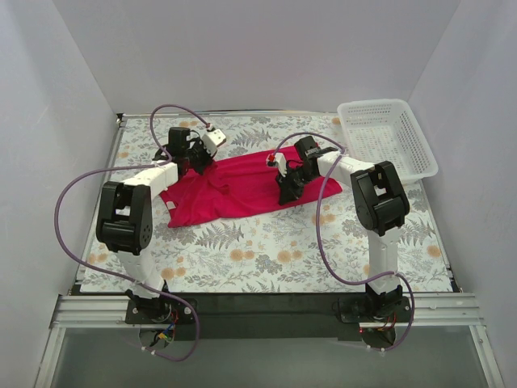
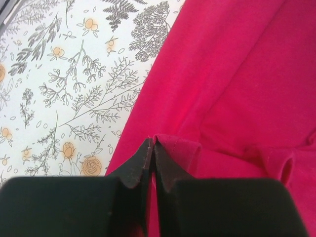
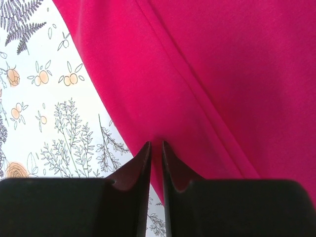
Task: Fold and stack the t-shirts
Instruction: Fold the tshirt
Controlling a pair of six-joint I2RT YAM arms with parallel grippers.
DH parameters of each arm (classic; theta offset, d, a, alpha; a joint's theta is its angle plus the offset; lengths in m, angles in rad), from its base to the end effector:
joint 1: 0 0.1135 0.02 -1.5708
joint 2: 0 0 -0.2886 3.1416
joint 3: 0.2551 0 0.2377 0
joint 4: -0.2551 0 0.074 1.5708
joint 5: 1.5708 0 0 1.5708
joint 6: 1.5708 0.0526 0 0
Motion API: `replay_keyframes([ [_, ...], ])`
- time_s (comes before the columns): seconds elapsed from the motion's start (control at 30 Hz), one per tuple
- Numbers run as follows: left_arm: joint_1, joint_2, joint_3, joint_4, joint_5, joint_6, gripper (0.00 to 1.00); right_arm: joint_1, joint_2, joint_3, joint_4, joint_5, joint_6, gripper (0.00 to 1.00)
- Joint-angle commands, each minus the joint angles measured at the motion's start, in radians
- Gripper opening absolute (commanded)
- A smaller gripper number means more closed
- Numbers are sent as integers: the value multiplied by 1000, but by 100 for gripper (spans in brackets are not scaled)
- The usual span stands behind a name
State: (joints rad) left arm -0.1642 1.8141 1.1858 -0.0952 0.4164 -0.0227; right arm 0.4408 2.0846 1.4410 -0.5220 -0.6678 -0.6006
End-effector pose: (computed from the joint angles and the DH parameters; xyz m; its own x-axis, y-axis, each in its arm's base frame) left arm 0.3935 -0.0868 0.2261 -0.6631 0.0888 -0.7432 0.4336 0.8549 -0.2847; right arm 0.3725 0.2118 0.1688 -0.3716 -0.6660 -0.6468 -0.9282 0.2783 0.2467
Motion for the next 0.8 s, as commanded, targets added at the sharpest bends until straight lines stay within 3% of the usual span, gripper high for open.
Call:
replay_keyframes([
  [0.0, 5, 13, 54, 51, -65, -60, 9, 3, 32, 16, 7, 54, -7, 19],
  [0.17, 5, 37, 75, 60, -136, -109, 17, 4, 22, 16, 2, 47, -7, 22],
  [0.33, 5, -1, 101, 80, -235, -218, 50, 9, -6, 32, -12, 40, -11, 26],
  [0.4, 5, -30, 109, 66, -274, -256, 53, 12, -21, 50, -30, 40, -21, 29],
  [0.43, 5, -62, 113, 60, -287, -297, 67, 13, -35, 58, -38, 40, -24, 31],
  [0.53, 5, -119, 101, 29, -344, -379, 81, 16, -58, 84, -61, 39, -34, 34],
  [0.73, 9, -260, 74, -128, -481, -561, 82, 52, -72, 173, -111, 45, -73, 44],
  [0.77, 12, -292, 74, -209, -507, -677, 83, 61, -67, 186, -121, 40, -82, 45],
])
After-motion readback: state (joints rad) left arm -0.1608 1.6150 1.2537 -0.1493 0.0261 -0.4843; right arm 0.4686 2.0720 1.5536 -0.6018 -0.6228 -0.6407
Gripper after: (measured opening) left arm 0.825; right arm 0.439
